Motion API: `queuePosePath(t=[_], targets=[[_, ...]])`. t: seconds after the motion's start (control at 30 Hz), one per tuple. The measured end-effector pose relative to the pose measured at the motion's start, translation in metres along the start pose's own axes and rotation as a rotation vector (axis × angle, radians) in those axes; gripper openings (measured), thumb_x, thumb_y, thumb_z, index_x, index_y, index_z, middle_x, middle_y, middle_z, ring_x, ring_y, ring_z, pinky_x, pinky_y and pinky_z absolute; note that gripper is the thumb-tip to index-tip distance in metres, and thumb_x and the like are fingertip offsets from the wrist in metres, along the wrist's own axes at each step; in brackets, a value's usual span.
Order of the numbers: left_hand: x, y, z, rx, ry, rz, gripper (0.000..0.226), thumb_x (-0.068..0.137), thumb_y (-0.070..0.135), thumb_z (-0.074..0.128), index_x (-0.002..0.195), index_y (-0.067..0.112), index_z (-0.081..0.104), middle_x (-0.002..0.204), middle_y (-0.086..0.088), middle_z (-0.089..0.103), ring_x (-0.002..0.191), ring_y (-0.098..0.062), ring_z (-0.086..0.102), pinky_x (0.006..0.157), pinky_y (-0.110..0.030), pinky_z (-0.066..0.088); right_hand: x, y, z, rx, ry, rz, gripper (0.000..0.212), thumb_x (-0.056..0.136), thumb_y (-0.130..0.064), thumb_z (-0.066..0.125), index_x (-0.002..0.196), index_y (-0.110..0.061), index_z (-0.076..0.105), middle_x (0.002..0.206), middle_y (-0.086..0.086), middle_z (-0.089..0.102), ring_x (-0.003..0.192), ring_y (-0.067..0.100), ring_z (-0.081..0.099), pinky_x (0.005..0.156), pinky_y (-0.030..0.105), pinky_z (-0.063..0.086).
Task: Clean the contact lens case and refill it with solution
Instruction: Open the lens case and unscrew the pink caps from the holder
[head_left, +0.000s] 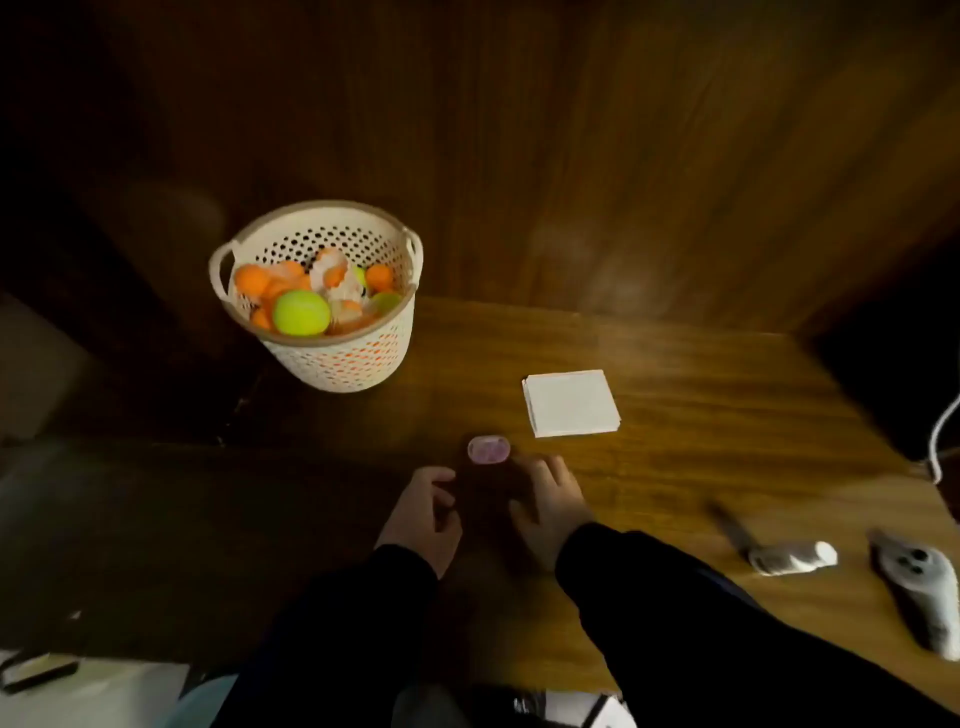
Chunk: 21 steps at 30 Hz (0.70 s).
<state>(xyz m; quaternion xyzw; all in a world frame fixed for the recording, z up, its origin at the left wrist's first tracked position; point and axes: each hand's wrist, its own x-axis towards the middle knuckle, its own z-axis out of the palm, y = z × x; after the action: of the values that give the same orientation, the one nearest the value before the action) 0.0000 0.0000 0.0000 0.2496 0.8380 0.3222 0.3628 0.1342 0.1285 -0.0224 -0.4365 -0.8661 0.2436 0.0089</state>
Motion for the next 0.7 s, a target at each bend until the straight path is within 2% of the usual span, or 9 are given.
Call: queuePosePath(t=[0.1,0.23,0.37,0.43,0.5,0.57,0.63,0.7], targets=[[0.027,-0.006,0.003,-0.002,-0.002,-0.034,0.059,0.094,0.011,0.069,0.141,0.038,0.045,0.113,0.019,0.056,0.104,-0.007,0.063,0.098,-0.033,0.058,0.029,-0.006,0.013,-0.084,0.042,-0.071,0.058,0.093,-0.032,0.073,0.147,-0.027,0.05,0.145,-0.002,0.054,0.129,0.025,0.053,0.105,0.038,0.053],[0.056,-0.012,0.013,0.005,-0.001,0.005,0.062,0.095,0.011,0.069,0.147,0.035,0.044,0.119,0.019,0.053,0.112,-0.008,0.062,0.101,-0.036,0.057,0.054,0.001,0.032,-0.104,0.033,-0.139,0.068,0.087,-0.03,0.08,0.149,-0.031,0.053,0.146,-0.002,0.056,0.127,0.031,0.054,0.102,0.043,0.054],[0.071,-0.018,0.029,-0.014,0.052,0.105,0.058,0.097,0.016,0.066,0.148,0.035,0.044,0.122,0.02,0.052,0.105,-0.009,0.067,0.097,-0.036,0.059,0.068,0.018,0.048,-0.12,0.0,-0.209,0.064,0.093,-0.039,0.074,0.151,-0.039,0.046,0.154,-0.011,0.048,0.132,0.027,0.047,0.105,0.041,0.047],[0.075,-0.022,0.038,0.005,0.079,0.166,0.052,0.101,0.02,0.062,0.147,0.035,0.046,0.13,0.017,0.053,0.1,-0.01,0.069,0.093,-0.037,0.06,0.068,0.027,0.052,-0.087,0.045,-0.247,0.058,0.093,-0.039,0.075,0.145,-0.039,0.051,0.148,-0.012,0.055,0.127,0.025,0.048,0.101,0.04,0.044],[0.077,-0.027,0.043,0.02,0.115,0.221,0.046,0.103,0.026,0.058,0.146,0.037,0.048,0.134,0.016,0.053,0.094,-0.008,0.07,0.087,-0.035,0.061,0.066,0.034,0.053,-0.022,0.102,-0.297,0.047,0.091,-0.037,0.077,0.135,-0.035,0.059,0.137,-0.01,0.065,0.119,0.026,0.05,0.097,0.042,0.043],[0.079,-0.033,0.046,-0.017,0.123,0.252,0.043,0.104,0.028,0.058,0.145,0.04,0.05,0.131,0.02,0.053,0.082,0.0,0.071,0.068,-0.024,0.06,0.066,0.039,0.052,0.029,0.133,-0.379,0.039,0.092,-0.036,0.078,0.128,-0.033,0.065,0.128,-0.011,0.069,0.115,0.024,0.05,0.095,0.041,0.042],[0.08,-0.038,0.047,-0.059,0.096,0.284,0.041,0.104,0.023,0.059,0.142,0.039,0.054,0.129,0.021,0.054,0.076,0.006,0.07,0.052,-0.012,0.05,0.065,0.039,0.051,0.051,0.126,-0.43,0.036,0.093,-0.038,0.077,0.126,-0.032,0.066,0.123,-0.013,0.069,0.113,0.019,0.046,0.093,0.035,0.039],[0.079,-0.041,0.048,-0.073,0.09,0.335,0.041,0.103,0.015,0.06,0.138,0.036,0.059,0.129,0.02,0.056,0.077,0.001,0.072,0.05,-0.01,0.046,0.063,0.039,0.05,0.075,0.115,-0.444,0.037,0.094,-0.04,0.075,0.129,-0.033,0.064,0.121,-0.015,0.065,0.114,0.014,0.042,0.095,0.032,0.04]])
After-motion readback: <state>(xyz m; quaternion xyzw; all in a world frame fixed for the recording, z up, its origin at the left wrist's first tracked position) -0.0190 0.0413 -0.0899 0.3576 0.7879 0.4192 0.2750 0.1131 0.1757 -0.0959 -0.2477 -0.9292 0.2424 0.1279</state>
